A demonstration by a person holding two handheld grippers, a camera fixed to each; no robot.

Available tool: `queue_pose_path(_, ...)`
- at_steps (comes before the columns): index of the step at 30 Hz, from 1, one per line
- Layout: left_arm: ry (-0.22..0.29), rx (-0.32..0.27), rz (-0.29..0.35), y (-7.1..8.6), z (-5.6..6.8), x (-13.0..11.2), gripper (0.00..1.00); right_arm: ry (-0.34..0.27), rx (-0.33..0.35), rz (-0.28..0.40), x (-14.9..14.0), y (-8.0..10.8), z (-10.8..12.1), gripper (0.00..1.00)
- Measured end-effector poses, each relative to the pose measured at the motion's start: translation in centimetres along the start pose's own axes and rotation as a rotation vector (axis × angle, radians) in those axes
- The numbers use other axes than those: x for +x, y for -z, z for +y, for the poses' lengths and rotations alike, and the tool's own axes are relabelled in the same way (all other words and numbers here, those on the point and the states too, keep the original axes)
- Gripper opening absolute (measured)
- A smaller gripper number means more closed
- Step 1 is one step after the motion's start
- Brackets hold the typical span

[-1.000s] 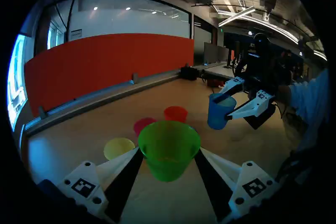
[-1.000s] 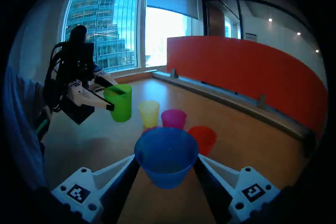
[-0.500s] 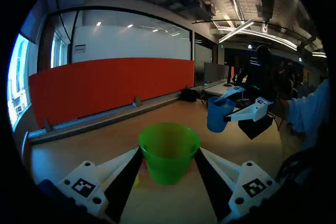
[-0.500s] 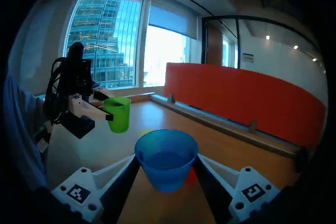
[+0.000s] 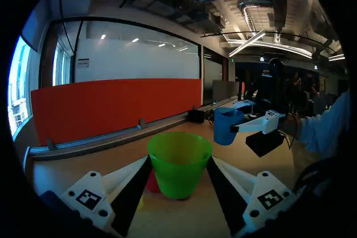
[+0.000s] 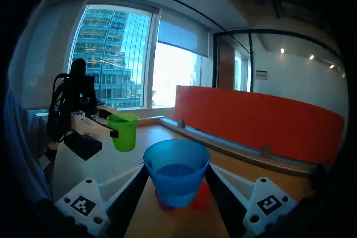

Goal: Pour water

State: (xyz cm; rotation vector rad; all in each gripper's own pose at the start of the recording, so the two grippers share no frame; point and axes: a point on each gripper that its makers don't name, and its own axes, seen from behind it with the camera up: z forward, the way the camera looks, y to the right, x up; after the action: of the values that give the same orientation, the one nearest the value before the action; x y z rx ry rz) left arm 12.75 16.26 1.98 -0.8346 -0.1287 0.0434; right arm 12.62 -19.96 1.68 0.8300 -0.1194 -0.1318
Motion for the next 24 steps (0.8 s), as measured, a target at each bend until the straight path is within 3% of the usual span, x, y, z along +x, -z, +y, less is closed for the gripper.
queue_pose_path(9,0.012,-0.016,0.038,0.3,0.7,1.5,0.85,0.004,-0.003,0.023,1.3,0.2,-0.2,0.89)
queue_pose_path(24,-0.016,-0.028,0.069,0.3,1.6,2.4,0.85,-0.018,0.005,0.051,3.1,0.5,0.1,0.89)
